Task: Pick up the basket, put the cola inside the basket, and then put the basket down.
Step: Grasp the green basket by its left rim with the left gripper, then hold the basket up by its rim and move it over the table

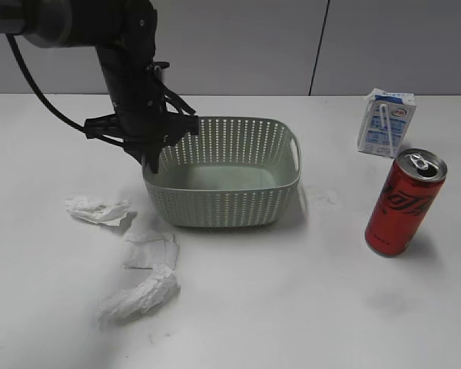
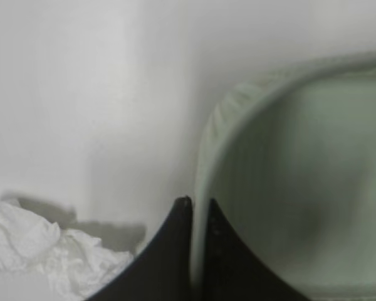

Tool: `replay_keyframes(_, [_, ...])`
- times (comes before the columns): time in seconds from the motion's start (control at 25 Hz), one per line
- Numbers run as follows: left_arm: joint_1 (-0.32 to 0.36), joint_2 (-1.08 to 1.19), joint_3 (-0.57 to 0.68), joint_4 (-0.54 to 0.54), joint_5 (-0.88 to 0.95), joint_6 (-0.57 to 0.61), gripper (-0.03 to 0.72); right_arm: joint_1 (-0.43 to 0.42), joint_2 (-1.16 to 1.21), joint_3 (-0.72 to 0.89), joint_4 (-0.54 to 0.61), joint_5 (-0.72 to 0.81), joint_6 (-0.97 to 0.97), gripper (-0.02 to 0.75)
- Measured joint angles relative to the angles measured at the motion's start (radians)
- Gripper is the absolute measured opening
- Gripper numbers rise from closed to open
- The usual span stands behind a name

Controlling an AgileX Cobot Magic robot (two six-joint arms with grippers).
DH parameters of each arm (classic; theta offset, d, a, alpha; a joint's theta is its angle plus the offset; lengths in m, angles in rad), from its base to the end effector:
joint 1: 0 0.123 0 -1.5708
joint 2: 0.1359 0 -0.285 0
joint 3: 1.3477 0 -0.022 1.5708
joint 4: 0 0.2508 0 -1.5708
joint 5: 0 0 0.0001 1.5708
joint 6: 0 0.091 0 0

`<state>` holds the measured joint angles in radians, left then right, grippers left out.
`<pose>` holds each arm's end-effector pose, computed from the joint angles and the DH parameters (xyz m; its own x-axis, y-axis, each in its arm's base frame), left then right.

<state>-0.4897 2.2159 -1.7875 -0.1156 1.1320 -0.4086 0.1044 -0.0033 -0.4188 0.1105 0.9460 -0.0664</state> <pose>0.3955 -0.2216 0.1722 -0.9985 0.0340 -0.0438 0.0397 0.9897 -0.1374 0.0071 0.0089 0.2640 -0.4177 -0.0454 -0.9074 -0.1852 0.9820 0.0361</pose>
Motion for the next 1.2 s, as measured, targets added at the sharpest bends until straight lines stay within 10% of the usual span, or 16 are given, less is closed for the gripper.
replay_keyframes(0.32, [0.014,-0.123,0.001,-0.1,0.051,-0.009,-0.003,0.0,0.061,-0.038,0.015,0.019,0.004,0.572])
replay_keyframes(1.2, [-0.06,-0.18,0.002,-0.051,0.09,0.02,-0.003,0.055,1.246,-0.625,0.106,-0.019,-0.04,0.615])
